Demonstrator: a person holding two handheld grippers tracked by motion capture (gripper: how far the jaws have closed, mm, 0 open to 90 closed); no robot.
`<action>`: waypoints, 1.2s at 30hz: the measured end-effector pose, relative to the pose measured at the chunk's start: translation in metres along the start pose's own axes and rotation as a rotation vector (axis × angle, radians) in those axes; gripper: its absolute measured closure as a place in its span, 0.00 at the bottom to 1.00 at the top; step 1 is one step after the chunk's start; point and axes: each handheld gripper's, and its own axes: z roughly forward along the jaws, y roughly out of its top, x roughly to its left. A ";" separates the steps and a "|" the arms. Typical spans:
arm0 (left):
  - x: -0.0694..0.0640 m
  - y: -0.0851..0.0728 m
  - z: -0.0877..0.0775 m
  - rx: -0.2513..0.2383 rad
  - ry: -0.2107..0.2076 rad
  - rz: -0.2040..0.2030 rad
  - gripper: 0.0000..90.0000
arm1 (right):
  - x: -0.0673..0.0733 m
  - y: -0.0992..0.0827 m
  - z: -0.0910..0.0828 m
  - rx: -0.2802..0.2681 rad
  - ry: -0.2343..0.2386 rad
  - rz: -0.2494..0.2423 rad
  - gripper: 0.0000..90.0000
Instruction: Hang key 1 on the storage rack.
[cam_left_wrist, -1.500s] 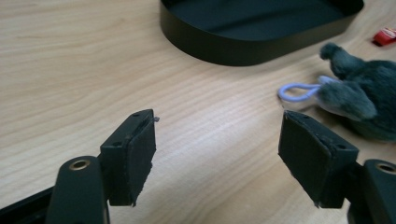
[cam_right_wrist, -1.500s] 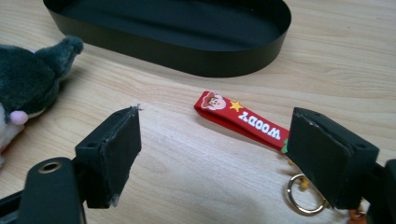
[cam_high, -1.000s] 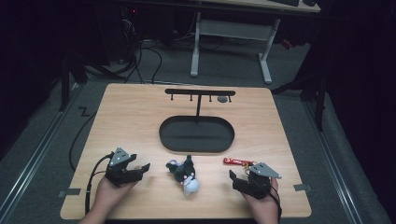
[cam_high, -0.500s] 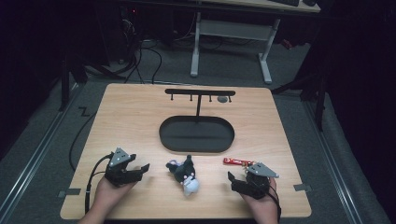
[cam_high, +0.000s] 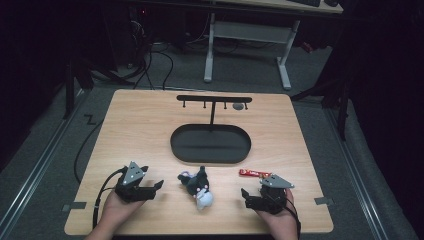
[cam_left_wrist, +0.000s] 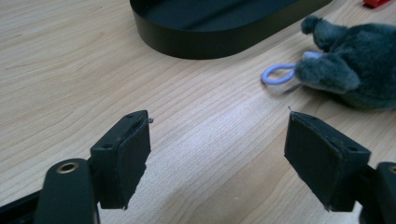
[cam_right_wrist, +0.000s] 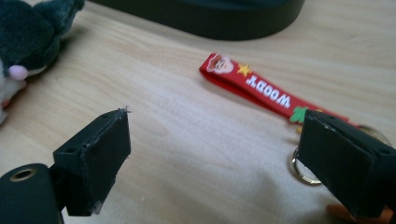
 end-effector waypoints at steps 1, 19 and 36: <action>-0.002 0.001 -0.001 0.001 0.003 0.002 0.24 | -0.001 0.000 0.000 0.010 0.005 0.010 0.10; 0.010 -0.013 -0.012 0.019 -0.022 0.013 0.23 | 0.011 0.007 0.001 0.098 0.051 -0.024 0.14; 0.001 -0.007 -0.008 0.001 -0.067 0.108 0.22 | 0.009 0.037 -0.003 0.358 -0.055 -0.021 0.12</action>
